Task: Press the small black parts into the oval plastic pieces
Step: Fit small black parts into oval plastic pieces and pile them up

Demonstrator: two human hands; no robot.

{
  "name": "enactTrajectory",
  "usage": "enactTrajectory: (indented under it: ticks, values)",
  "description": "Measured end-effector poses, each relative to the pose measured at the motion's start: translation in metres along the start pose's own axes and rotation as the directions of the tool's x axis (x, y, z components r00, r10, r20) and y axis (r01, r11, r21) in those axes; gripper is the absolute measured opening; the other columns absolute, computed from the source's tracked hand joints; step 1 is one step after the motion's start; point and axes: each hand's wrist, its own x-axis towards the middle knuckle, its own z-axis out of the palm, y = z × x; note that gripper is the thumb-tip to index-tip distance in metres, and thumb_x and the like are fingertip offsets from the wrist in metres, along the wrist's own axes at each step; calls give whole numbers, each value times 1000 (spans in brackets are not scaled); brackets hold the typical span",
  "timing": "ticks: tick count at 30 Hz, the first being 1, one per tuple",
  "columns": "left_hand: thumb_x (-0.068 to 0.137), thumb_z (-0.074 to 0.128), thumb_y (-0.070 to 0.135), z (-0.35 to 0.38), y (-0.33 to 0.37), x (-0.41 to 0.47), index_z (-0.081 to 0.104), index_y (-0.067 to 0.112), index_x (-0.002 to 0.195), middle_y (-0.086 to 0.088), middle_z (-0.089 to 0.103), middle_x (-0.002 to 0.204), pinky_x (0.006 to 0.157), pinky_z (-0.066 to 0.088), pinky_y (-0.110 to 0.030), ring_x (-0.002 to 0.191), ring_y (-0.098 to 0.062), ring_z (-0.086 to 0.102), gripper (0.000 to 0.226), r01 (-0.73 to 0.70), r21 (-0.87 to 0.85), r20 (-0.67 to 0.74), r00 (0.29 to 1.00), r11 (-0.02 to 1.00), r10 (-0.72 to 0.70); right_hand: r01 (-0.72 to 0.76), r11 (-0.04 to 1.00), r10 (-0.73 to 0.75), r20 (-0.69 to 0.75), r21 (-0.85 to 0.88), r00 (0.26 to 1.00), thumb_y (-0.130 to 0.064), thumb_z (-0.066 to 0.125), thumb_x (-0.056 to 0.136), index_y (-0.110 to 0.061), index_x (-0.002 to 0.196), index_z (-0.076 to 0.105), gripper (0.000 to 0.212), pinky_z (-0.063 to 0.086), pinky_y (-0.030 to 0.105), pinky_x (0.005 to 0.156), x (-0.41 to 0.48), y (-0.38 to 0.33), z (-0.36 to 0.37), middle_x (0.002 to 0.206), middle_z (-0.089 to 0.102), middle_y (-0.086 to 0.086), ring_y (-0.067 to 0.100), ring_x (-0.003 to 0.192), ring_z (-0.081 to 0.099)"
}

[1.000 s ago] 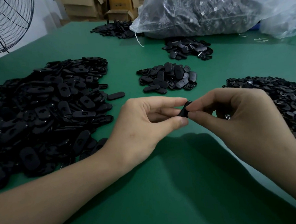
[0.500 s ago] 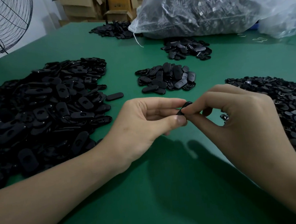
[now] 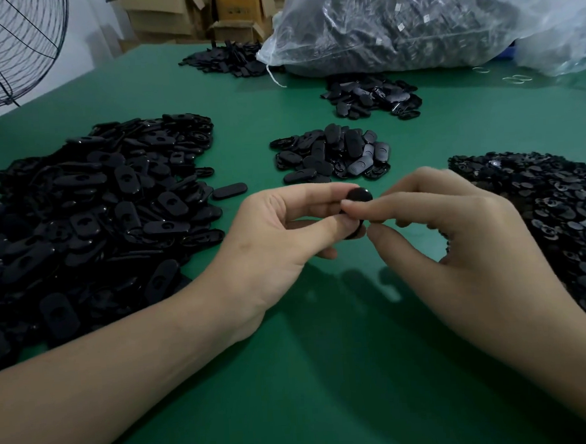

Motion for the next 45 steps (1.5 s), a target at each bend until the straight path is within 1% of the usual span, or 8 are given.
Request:
enactTrajectory:
  ticks: [3,7,12,19,24,32,39,45]
  values:
    - [88,76,3,2,0,-1,78,21,102,1,78,90,70,58,-21,86,-12,77,23,-34,21,-33,999,999,35,-116,951,115,19,287,993,-11,66,92,-34,102,76,26,45,23,68,0,0,-1,85,68,-7,11,78,61]
    - [87,77,0,5,0,-4,77,20,100,-3,78,87,79,61,-25,85,-17,78,24,-107,87,-52,992,990,112,-345,696,347,126,630,929,-11,69,91,-18,101,66,12,49,26,59,3,3,3,74,68,6,14,61,58]
    - [87,74,-4,8,2,-8,76,18,102,-10,77,89,80,61,-26,80,-17,78,26,-195,162,-37,978,967,203,-469,486,411,281,737,867,-16,74,82,-8,96,64,19,45,24,58,1,4,11,72,64,12,17,59,52]
    - [85,77,-3,9,2,-10,77,20,100,-1,78,88,79,60,-22,81,-12,77,28,-274,262,-55,953,925,298,-481,305,376,360,822,854,-18,77,70,-14,86,67,19,48,20,57,1,2,11,74,65,6,14,60,52]
    - [84,78,-4,10,6,-13,77,20,103,6,79,92,81,59,-19,86,-5,76,31,-365,392,-47,909,844,415,-497,246,334,409,832,850,-12,81,69,-18,79,72,15,47,19,57,2,1,8,73,64,6,14,59,52]
    - [89,77,-1,7,13,-17,78,12,107,4,75,95,82,56,-20,88,-6,71,23,-553,633,90,747,542,658,-549,156,327,482,821,813,-10,73,70,-14,81,63,15,37,30,61,3,-2,2,71,60,8,16,57,48]
    - [96,72,6,3,12,-16,79,13,105,2,75,91,76,54,-21,84,-6,69,14,-589,710,172,678,387,715,-570,173,307,506,803,806,1,76,67,-16,79,63,24,38,30,62,4,-2,1,71,60,8,16,57,49]
    - [98,69,7,0,9,-16,80,13,103,0,76,89,65,54,-31,76,-16,72,13,-613,728,223,636,307,739,-578,150,305,519,802,799,-7,71,72,-17,77,64,14,41,27,60,3,-2,0,71,61,8,16,56,50]
